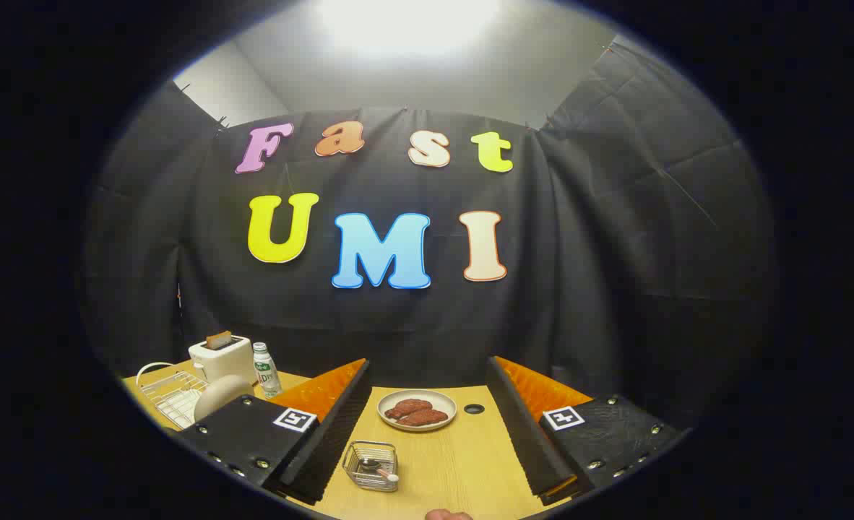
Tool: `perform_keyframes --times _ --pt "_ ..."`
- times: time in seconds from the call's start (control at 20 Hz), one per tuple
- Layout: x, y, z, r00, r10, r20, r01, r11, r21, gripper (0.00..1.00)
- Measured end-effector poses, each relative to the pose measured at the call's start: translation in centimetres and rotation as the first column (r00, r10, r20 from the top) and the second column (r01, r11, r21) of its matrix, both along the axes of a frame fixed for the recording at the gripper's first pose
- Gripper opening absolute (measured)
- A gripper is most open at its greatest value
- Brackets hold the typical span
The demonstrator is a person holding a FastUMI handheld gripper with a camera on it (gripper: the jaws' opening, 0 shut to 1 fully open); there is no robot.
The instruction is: Take the plate from the dish rack, then take the spoon from the basket and place it into the plate.
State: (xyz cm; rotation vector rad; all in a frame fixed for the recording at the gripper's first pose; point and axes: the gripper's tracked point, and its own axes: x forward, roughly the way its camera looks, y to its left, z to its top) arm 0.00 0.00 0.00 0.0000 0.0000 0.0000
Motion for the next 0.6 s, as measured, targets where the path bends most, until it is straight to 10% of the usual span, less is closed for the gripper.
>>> perform_keyframes --times 0.6 --pt "-0.8 4.2 2.8 1.000 -0.011 -0.019 0.011 1.000 0.024 0.98"
